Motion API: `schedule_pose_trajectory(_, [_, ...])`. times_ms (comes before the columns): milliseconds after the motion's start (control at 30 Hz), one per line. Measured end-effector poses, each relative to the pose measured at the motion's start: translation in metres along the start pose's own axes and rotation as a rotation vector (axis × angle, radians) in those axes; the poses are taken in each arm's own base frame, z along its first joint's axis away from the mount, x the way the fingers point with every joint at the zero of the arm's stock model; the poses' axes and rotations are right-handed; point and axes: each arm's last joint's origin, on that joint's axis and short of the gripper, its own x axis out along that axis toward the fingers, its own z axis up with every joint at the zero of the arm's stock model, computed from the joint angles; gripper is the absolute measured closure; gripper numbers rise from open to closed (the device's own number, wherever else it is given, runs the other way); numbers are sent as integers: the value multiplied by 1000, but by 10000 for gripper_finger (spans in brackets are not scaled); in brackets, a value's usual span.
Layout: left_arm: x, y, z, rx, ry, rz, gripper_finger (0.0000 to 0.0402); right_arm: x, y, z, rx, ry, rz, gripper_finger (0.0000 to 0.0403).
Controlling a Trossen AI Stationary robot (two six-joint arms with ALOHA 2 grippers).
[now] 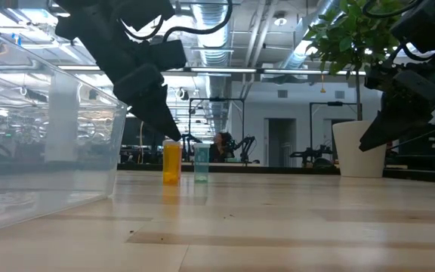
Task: Pick and place medicine bottles into bin by pill shape (circle, oval)
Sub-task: Put the small orange pill bottle into the right transparent bin
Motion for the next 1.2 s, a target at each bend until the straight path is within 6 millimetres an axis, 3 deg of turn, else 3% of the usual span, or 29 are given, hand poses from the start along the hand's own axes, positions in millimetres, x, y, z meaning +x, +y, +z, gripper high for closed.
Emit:
schedule_pose_trajectory(633, [8,-2,-3,22,21,-1,177,0,-1,-1,-5,12,-6,168])
schedule_pose_trajectory(1033, [8,-2,-3,25,23,-1,296,0,-1,-2,-6,16,-8,168])
schedule_pose_trajectory(1200, [8,-2,-3,25,22,1,308,0,-1,-2,-6,16,-9,168])
